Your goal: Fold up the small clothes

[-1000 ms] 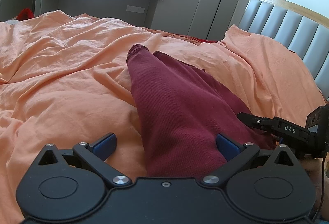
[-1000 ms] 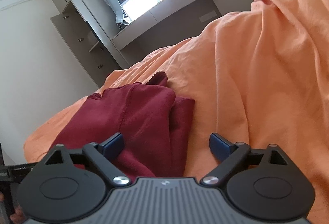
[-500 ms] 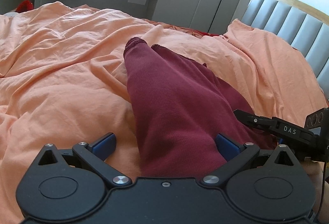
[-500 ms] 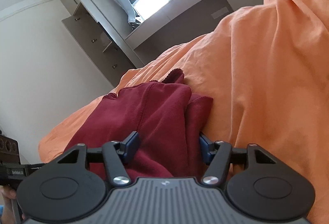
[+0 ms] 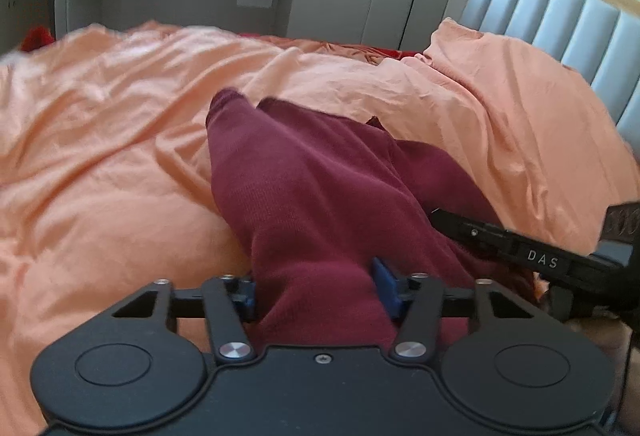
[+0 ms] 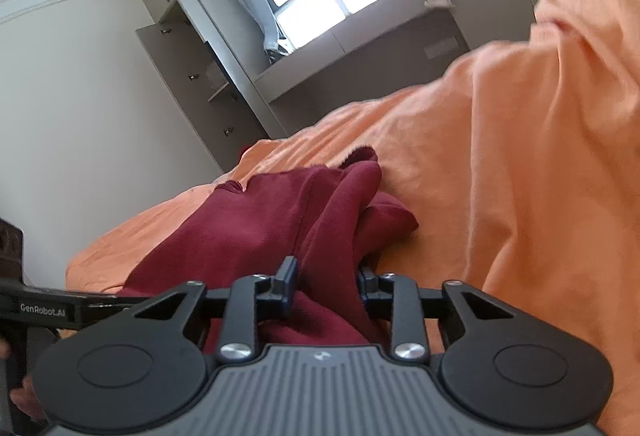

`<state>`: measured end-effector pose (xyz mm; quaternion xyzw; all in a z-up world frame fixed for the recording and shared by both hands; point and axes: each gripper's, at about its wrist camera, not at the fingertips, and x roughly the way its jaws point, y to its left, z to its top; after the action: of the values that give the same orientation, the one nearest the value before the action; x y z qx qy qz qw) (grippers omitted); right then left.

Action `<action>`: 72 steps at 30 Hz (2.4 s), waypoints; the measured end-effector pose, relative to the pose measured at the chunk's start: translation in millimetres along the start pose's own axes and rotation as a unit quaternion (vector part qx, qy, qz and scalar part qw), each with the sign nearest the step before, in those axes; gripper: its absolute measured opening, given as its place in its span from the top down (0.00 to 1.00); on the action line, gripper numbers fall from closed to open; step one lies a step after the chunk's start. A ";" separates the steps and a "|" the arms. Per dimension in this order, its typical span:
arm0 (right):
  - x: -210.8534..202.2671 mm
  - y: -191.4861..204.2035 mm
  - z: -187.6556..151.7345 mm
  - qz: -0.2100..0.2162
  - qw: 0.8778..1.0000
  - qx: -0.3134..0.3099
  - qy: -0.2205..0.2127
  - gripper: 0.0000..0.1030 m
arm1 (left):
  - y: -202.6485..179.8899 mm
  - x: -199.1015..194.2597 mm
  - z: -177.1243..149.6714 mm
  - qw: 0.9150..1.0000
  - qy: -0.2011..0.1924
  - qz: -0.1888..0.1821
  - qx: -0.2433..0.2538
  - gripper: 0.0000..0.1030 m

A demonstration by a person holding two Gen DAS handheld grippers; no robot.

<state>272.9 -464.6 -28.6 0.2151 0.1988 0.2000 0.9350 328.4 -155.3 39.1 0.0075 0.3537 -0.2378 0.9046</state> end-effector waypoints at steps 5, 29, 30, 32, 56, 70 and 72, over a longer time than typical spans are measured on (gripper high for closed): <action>-12.3 27.8 1.0 -0.007 0.996 -0.079 -0.040 0.77 | -22.1 -14.2 5.6 0.996 -0.042 0.041 0.064 0.65; 49.3 48.5 17.3 -0.047 0.991 -0.110 -0.064 0.74 | 16.6 8.5 37.7 0.986 -0.102 0.095 0.094 0.63; 50.0 47.5 17.3 -0.048 0.991 -0.107 -0.063 0.73 | 18.0 8.8 36.3 0.986 -0.104 0.095 0.089 0.62; 51.5 47.6 18.2 -0.053 0.991 -0.105 -0.059 0.70 | 19.5 11.5 33.8 0.986 -0.107 0.099 0.086 0.60; 27.9 50.7 21.2 -0.119 0.984 -0.102 -0.083 0.00 | 27.2 -18.0 30.9 0.980 -0.132 0.146 -0.010 0.05; -48.0 106.3 7.5 -0.137 0.958 -0.155 -0.200 0.00 | 1.8 -95.3 10.0 0.959 -0.220 0.181 -0.010 0.01; -56.0 114.0 3.2 -0.138 0.953 -0.168 -0.212 0.00 | -2.4 -106.3 4.1 0.955 -0.231 0.186 -0.005 0.01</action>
<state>194.4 -397.0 44.9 0.0625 -0.0131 0.0492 0.9967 262.2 -113.0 111.0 0.0139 0.1287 -0.0586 0.9899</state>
